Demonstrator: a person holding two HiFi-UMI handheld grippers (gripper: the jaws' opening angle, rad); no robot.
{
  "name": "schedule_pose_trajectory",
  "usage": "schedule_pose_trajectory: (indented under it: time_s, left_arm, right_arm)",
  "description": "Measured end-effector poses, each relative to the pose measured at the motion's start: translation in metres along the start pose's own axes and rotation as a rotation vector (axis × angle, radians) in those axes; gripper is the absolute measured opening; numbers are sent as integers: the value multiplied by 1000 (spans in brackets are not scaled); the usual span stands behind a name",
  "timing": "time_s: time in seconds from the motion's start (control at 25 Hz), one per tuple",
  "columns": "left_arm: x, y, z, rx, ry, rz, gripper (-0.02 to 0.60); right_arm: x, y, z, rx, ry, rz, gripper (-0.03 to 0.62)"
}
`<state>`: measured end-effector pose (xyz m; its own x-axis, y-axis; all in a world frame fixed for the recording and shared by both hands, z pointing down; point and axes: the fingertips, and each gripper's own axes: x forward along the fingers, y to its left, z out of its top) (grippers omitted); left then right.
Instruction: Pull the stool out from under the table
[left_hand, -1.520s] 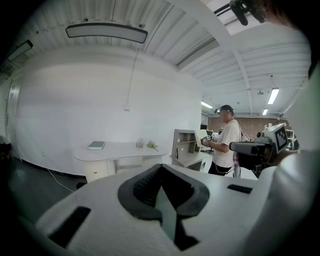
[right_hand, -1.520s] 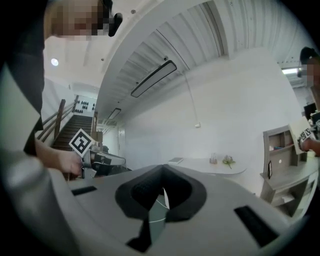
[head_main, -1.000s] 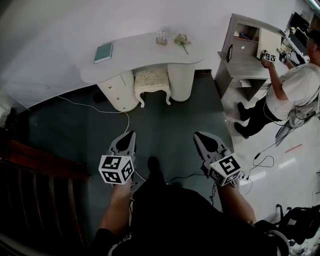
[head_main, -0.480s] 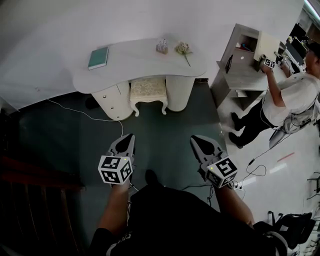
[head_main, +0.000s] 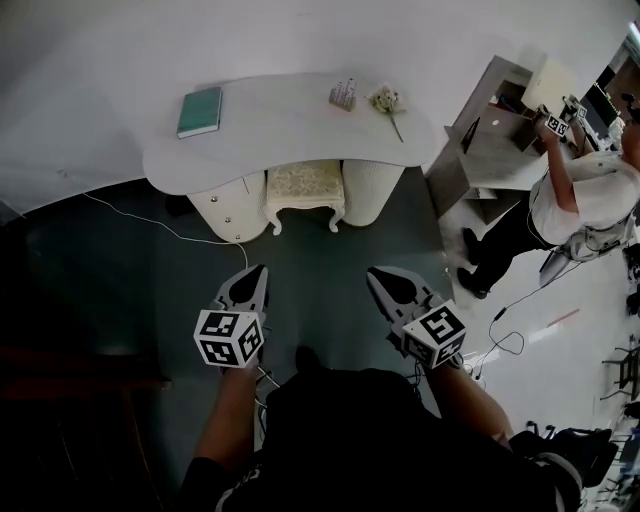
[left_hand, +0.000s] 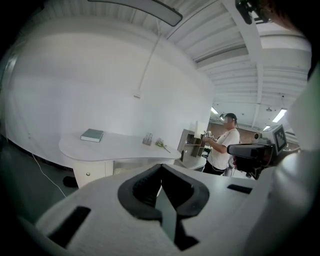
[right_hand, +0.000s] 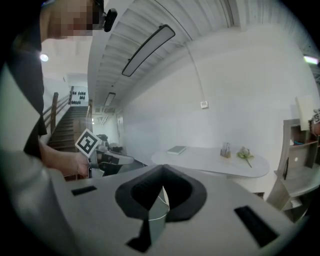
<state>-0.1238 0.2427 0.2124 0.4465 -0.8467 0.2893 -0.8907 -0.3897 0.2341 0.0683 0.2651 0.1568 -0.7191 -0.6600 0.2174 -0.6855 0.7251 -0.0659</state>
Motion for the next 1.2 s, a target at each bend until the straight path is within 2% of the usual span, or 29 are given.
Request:
schedule_pose_trajectory:
  time_s: [0.12, 0.28, 0.56, 0.84, 1.04, 1.2]
  left_arm:
    - [5, 24, 4, -1, 6, 1, 9]
    - [7, 36, 7, -11, -4, 11, 9]
    - [29, 42, -4, -45, 35, 18, 9]
    - [91, 36, 15, -11, 70, 33, 9]
    - [152, 22, 53, 12, 60, 51, 9]
    - [180, 16, 71, 34, 56, 87, 9]
  right_arm:
    - [32, 10, 5, -8, 12, 35, 3]
    - [50, 13, 5, -18, 33, 62, 3]
    - [70, -17, -2, 47, 46, 56, 3]
    - [86, -90, -3, 90, 5, 51, 3]
    - [96, -163, 10, 104, -17, 52, 3]
    - [101, -200, 9, 116, -21, 78, 3]
